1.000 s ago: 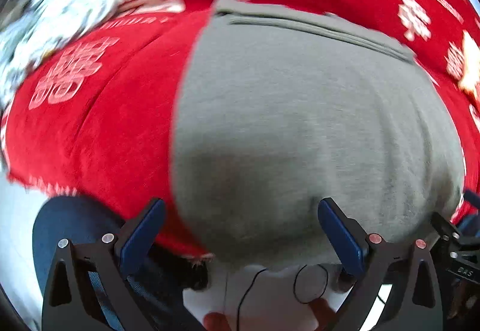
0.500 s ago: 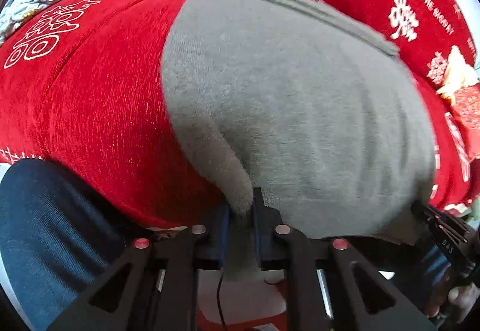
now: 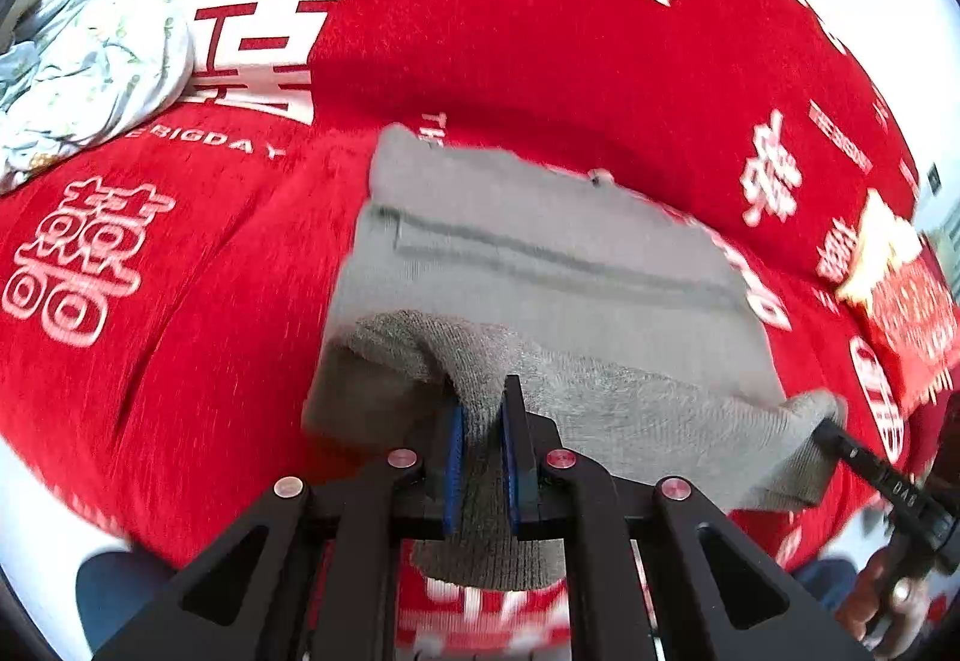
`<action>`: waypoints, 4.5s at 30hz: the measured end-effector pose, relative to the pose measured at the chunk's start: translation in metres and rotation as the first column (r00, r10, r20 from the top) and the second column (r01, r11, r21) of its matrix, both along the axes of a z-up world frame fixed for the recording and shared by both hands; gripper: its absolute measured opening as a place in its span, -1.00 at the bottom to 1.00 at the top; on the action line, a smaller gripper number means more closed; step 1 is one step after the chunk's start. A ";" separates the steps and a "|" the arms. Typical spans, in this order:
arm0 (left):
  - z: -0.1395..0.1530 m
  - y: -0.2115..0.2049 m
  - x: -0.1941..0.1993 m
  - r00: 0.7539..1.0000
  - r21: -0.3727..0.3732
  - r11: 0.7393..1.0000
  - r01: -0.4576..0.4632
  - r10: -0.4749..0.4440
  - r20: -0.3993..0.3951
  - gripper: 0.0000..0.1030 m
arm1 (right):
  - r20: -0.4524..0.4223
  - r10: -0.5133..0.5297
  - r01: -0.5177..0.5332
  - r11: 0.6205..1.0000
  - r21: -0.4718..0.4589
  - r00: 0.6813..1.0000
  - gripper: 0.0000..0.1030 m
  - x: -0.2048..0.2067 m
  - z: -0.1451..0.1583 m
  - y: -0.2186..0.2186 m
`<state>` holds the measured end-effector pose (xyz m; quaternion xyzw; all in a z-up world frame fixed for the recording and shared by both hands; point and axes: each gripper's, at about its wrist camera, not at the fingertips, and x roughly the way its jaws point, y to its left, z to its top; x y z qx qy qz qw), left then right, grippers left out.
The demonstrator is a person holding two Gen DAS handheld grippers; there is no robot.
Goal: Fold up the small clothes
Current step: 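Close the left tool on the sweater hem while the right tool closes beside it, then lift the held hem with both tools and fold it toward the collar, then lay the hem on the sweater and open both tools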
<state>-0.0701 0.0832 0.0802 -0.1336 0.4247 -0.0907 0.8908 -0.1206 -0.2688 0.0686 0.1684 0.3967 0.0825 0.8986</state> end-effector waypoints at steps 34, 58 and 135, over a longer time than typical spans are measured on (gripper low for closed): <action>-0.017 0.005 0.006 0.993 -0.199 0.979 0.041 -0.063 -0.104 -0.76 | -0.048 0.124 -0.110 0.969 0.222 0.991 -0.73 0.021 -0.023 -0.009; 0.032 -0.019 0.065 0.999 -0.084 0.995 0.050 -0.048 0.020 -0.76 | 0.035 0.030 -0.035 0.990 0.140 0.999 -0.75 0.081 0.036 -0.010; -0.041 -0.006 0.273 0.977 -0.293 0.954 0.068 -0.123 -0.173 0.33 | -0.081 0.047 -0.056 0.993 -0.108 0.996 0.69 0.287 -0.014 0.016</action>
